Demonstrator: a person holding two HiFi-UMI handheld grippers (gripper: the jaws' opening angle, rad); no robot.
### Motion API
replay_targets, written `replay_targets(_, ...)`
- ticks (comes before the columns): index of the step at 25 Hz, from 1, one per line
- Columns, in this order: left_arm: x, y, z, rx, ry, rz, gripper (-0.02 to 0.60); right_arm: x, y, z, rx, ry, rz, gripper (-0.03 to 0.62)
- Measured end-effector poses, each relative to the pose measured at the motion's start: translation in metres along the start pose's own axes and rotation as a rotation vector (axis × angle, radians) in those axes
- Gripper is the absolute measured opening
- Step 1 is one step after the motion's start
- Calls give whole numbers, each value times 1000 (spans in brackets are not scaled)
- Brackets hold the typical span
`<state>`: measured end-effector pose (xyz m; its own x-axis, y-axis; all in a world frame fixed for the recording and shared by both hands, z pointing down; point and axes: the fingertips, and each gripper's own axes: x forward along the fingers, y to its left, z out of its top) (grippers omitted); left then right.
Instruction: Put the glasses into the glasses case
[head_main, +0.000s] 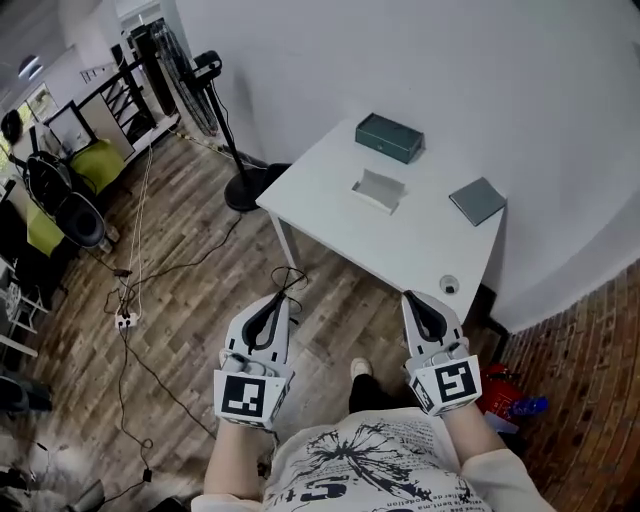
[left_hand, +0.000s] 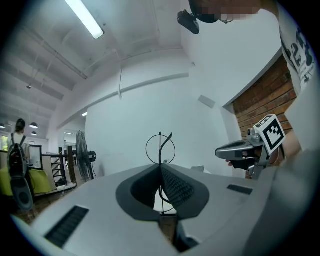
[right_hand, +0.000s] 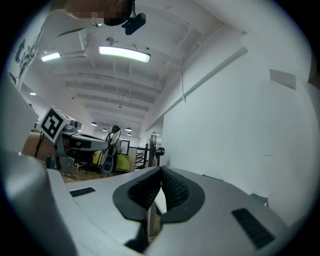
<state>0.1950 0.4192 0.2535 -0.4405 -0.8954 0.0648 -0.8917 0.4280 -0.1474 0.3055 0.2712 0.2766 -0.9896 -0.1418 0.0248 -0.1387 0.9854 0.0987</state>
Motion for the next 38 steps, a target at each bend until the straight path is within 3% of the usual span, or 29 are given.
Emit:
replay_targets(9, 169, 44, 13, -13, 6, 25, 17, 128, -129, 5, 7, -8, -14, 15)
replay_targets(14, 240, 52, 4, -16, 22, 0, 17, 171, -176, -11, 27, 16, -36, 15)
replay_targets(19, 301, 54, 0, -30, 5, -77, 16, 198, -201, -26, 28, 50, -74, 15)
replay_targets(21, 327, 55, -4, -28, -9, -118, 16, 209, -211, -33, 34, 59, -107, 15)
replay_targets(25, 384, 56, -19, 54, 32, -237, 17, 233, -232, -48, 37, 94, -188, 15)
replay_targets(32, 474, 62, -34, 96, 73, -496, 17, 279, -266, -55, 83, 116, -410, 15)
replay_targets(38, 528, 60, -59, 163, 112, -694, 17, 314, -277, -68, 98, 160, -533, 15)
